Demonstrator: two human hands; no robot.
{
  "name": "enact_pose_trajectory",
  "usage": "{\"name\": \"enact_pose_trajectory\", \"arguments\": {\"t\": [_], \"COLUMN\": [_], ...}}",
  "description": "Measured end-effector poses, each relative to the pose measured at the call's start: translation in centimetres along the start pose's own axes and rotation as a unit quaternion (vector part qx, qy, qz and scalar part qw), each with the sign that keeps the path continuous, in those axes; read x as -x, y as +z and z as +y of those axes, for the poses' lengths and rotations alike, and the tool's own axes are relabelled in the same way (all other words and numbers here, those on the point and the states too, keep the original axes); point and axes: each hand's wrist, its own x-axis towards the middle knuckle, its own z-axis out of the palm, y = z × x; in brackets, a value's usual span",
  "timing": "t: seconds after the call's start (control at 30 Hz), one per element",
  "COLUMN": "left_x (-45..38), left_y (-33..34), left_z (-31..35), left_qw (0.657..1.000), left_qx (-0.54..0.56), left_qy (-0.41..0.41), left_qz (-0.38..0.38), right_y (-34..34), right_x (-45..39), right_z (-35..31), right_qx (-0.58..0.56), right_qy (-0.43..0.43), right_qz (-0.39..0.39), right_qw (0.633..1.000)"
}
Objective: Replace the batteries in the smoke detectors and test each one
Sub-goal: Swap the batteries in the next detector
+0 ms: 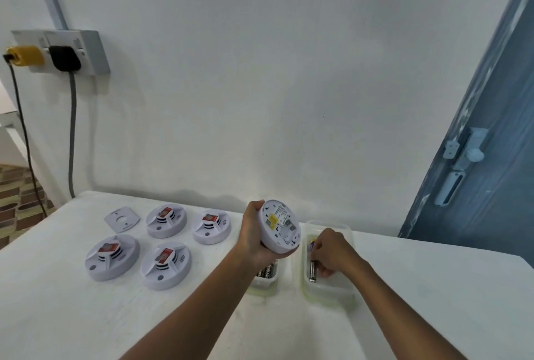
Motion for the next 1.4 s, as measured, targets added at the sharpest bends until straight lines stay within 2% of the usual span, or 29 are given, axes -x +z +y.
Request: {"name": "enact_pose_trajectory", "arguments": {"t": [0.1, 0.2, 0.33, 0.47, 0.63, 0.77, 0.93, 1.1, 1.17, 1.23, 1.33, 1.4], "left_x": [0.3, 0.6, 1.0, 1.6, 2.2, 2.7, 3.5, 4.0, 4.0, 4.0, 3.9, 3.9], "left_y": [-0.5, -1.1, -2.2, -3.9, -6.1, -7.1, -7.5, -7.5, -7.7, -7.9, -8.1, -7.9], "left_z": [0.3, 0.8, 2.2, 4.2, 6.4, 7.6, 8.5, 9.0, 9.0, 9.0, 8.9, 8.9], "left_qw": [1.000, 1.000, 0.999, 0.998, 0.998, 0.998, 0.999, 0.999, 0.998, 0.998, 0.997, 0.997], "left_qx": [-0.016, -0.018, -0.023, -0.029, -0.025, -0.013, 0.007, 0.007, 0.012, 0.019, 0.030, 0.028], "left_qy": [0.008, 0.014, 0.036, 0.057, 0.059, 0.054, 0.051, 0.047, 0.049, 0.055, 0.068, 0.074], "left_qz": [0.003, 0.005, -0.008, -0.004, 0.008, 0.015, 0.013, 0.025, 0.022, 0.012, -0.002, -0.014], "right_y": [-0.1, -0.7, -1.5, -0.5, 2.8, 5.4, 7.1, 8.6, 8.7, 8.2, 6.5, 5.5], "right_x": [0.3, 0.9, 2.0, 2.8, 1.8, 0.1, -1.2, -1.3, -1.2, -1.0, -0.1, 0.7], "right_z": [-0.2, -0.4, -1.6, -3.9, -7.1, -9.0, -10.3, -10.2, -9.7, -9.5, -9.9, -10.5], "right_qx": [0.012, -0.043, -0.078, -0.107, 0.040, 0.159, 0.181, 0.202, 0.165, 0.033, -0.186, -0.267], "right_qy": [0.012, 0.020, -0.033, -0.098, -0.177, -0.185, -0.167, -0.165, -0.176, -0.164, -0.150, -0.170], "right_qz": [-0.017, 0.001, 0.098, 0.102, 0.090, 0.048, -0.010, 0.023, 0.051, 0.107, 0.198, 0.189], "right_qw": [1.000, 0.999, 0.992, 0.984, 0.979, 0.969, 0.969, 0.965, 0.969, 0.980, 0.951, 0.930]}}
